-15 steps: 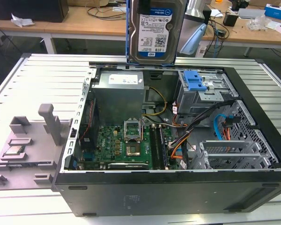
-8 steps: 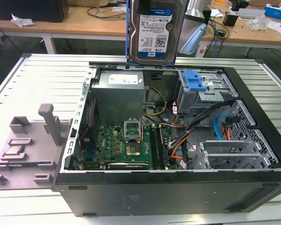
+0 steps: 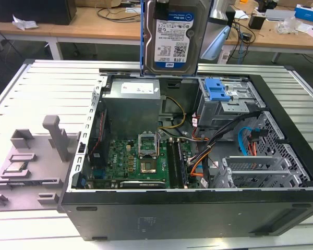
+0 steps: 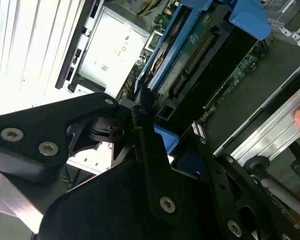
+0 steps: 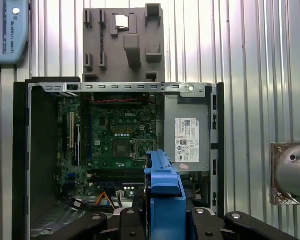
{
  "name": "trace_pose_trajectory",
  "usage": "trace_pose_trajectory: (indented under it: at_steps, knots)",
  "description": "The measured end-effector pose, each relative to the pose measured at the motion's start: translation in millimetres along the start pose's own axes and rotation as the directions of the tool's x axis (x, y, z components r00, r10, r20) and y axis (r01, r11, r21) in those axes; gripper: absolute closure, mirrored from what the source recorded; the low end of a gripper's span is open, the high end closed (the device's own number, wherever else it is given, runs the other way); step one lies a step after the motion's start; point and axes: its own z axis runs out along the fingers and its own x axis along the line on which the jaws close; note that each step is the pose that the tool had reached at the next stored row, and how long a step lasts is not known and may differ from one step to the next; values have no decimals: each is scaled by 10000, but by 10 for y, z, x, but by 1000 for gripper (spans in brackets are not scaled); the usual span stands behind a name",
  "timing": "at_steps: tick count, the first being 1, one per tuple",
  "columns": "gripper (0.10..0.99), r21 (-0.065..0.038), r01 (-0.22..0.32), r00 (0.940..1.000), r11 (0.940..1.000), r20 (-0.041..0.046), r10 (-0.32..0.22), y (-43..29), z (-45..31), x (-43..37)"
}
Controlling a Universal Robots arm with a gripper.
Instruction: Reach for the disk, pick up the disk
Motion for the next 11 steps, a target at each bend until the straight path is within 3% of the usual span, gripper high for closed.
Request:
trace_pose_trajectory:
  at_steps: [11]
  knots:
    - [722,0,-1,10000,10000,0,1,-3,1,141]
